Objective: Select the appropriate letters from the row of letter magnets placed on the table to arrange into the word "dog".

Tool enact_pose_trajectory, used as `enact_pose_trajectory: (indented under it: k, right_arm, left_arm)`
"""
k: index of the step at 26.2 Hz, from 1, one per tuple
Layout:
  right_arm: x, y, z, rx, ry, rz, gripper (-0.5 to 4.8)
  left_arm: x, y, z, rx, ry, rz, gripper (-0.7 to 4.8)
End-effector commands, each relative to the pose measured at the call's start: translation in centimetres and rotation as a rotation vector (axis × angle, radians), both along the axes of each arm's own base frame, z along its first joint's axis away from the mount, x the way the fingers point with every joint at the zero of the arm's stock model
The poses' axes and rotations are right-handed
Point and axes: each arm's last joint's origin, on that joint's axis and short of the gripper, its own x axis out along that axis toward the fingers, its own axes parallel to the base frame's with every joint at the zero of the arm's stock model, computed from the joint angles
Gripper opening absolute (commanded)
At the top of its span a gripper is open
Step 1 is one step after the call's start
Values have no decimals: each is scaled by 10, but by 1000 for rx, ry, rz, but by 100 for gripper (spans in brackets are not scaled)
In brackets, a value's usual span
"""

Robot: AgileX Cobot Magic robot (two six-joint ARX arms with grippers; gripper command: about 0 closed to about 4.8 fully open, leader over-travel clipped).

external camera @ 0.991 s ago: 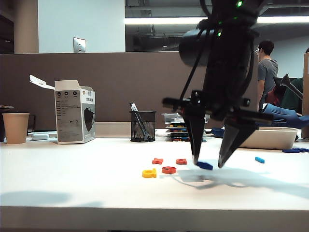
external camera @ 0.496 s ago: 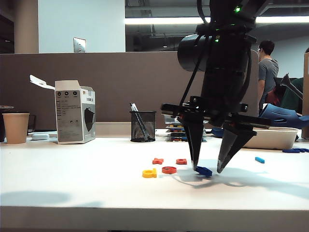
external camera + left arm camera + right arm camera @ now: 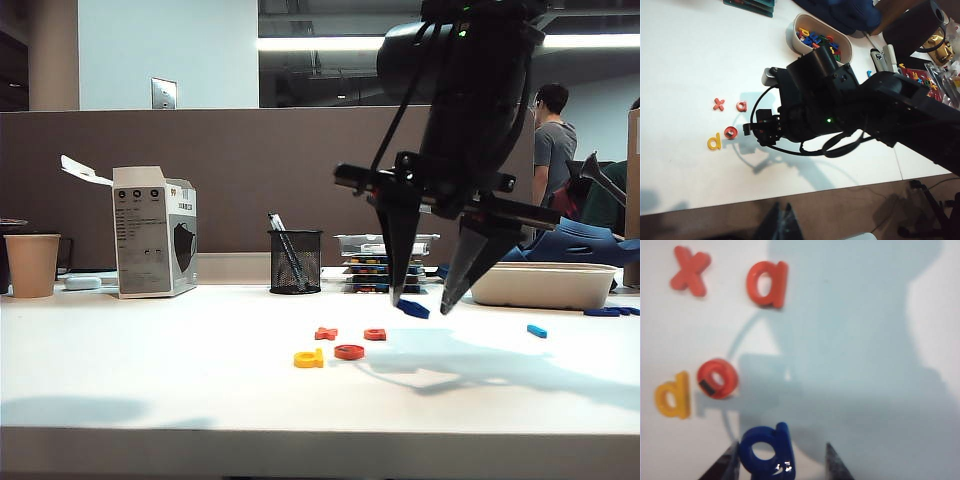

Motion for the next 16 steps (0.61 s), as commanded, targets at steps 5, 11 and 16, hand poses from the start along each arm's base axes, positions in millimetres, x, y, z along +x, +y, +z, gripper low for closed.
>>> enact_pose_trajectory:
  k: [5, 11, 16]
  right_arm:
    - [4, 3, -27, -90, 64, -10, 211]
    - [5, 4, -44, -113, 139, -4, 211]
    - [6, 4, -34, -74, 98, -2, 211]
  left_arm:
    - [0, 1, 1, -5, -4, 5, -5]
    - [0, 1, 1, -5, -3, 4, -5]
    - [0, 1, 1, -5, -3, 4, -5]
